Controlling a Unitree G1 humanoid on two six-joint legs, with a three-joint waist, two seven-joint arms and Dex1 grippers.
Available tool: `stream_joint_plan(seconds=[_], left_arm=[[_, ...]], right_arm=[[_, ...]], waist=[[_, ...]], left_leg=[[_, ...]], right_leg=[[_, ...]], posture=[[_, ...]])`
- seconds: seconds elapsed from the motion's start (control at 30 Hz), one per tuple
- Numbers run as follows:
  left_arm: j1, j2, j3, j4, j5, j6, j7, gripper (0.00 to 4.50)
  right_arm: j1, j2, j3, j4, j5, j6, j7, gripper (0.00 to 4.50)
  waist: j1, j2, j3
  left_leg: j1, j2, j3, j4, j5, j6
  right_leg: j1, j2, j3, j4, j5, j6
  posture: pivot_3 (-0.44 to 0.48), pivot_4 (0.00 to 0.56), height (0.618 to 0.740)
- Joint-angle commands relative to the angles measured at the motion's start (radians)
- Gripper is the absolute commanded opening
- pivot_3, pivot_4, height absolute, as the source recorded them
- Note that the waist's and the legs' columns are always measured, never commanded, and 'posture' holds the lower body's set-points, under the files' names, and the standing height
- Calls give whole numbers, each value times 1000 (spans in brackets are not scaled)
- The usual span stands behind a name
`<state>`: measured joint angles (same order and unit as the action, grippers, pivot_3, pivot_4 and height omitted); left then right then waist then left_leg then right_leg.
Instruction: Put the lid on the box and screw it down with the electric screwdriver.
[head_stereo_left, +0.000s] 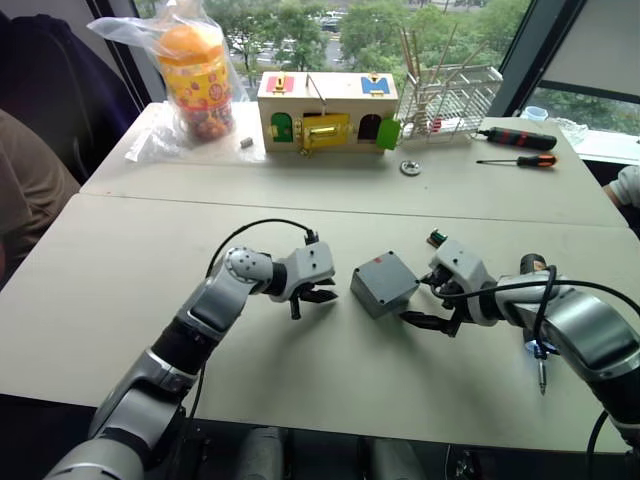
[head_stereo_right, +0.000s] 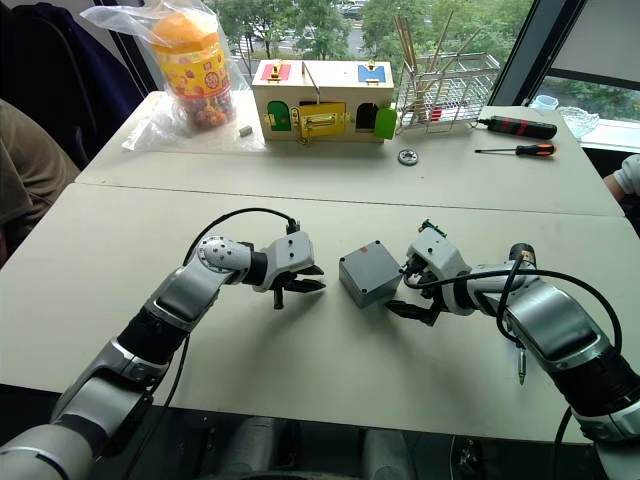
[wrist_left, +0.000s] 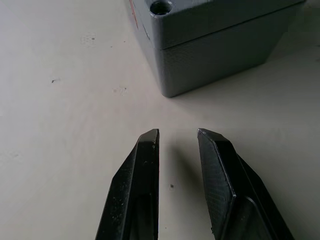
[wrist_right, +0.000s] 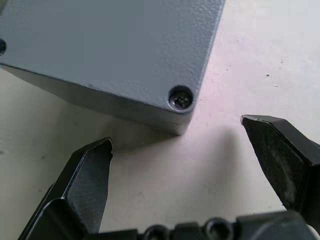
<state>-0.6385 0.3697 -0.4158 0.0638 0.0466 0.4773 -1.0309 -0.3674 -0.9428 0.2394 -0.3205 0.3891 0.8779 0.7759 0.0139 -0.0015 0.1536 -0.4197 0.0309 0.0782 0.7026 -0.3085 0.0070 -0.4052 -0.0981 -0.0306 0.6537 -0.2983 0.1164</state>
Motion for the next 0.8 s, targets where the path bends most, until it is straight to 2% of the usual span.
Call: stream_joint_plan(seconds=[0.03, 0.17, 0.4, 0.63, 0.8], left_arm=[[-25, -27, -7, 8, 4, -17, 32, 1196], [-42, -54, -16, 61, 22, -52, 62, 1196], [-53, -69, -19, 95, 25, -79, 67, 1196], [-43, -57, -17, 69, 13, -66, 45, 1196], [-27, 14, 89, -43, -70, 66, 16, 1196]], right_arm=[[-8, 9, -6, -46, 16, 0, 52, 4452], [31, 9, -5, -127, 40, 37, 76, 4452], [68, 59, -39, -227, 75, 123, 40, 4452], [102, 39, -66, -243, 48, 151, 7, 4452], [240, -23, -437, -273, 124, 210, 17, 4452]], waist=[[-1, 0, 0], [-1, 0, 0], [-1, 0, 0], [0, 0, 0], [1, 0, 0]], left_leg=[[0, 0, 0, 0, 0, 0], [0, 0, 0, 0, 0, 0], [0, 0, 0, 0, 0, 1], [0, 0, 0, 0, 0, 0], [-1, 0, -1, 0, 1, -1]], right_leg=[[0, 0, 0, 0, 0, 0], [0, 0, 0, 0, 0, 0], [0, 0, 0, 1, 0, 0], [0, 0, 0, 1, 0, 0], [0, -1, 0, 0, 0, 0]], posture=[[0, 150, 708], [0, 150, 708], [0, 150, 708], [0, 150, 708], [0, 150, 708]])
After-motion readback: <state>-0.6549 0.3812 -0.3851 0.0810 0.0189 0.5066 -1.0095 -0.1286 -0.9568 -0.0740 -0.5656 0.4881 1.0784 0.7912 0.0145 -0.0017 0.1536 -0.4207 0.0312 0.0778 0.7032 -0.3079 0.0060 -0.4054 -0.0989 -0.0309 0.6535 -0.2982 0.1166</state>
